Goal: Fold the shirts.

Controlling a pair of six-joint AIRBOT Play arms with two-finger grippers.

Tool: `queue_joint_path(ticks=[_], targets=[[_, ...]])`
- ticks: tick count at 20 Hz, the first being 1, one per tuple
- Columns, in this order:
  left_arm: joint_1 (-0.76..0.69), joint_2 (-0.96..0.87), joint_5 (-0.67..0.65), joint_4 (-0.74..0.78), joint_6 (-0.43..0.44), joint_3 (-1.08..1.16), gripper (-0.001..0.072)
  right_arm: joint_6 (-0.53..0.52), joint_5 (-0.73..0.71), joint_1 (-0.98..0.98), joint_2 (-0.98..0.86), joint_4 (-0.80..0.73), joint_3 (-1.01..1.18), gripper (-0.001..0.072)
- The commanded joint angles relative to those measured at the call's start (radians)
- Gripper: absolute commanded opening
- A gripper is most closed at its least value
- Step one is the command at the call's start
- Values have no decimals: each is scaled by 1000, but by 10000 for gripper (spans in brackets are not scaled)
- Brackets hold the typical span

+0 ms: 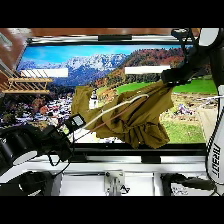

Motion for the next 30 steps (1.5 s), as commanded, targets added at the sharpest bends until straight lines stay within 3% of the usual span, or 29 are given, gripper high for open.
queue_joint_path(ticks=[1,5,11,15,19,24,30], targets=[[55,-6,74,6,27,-8,41,2,13,1,30,48,1,55],[47,-83,77,-52,191,-8,42,10,12,1,50,121,1,55],[37,-76,71,-52,227,-7,42,8,11,2,51,131,1,55],[37,-115,203,-58,141,-6,41,-19,9,104,61,107,3,54],[37,-192,253,-61,147,-6,42,-14,10,250,62,31,56,54],[60,-224,402,-72,30,-6,41,114,13,415,78,14,80,54],[75,-225,479,-98,5,-6,41,230,13,525,72,39,50,55]])
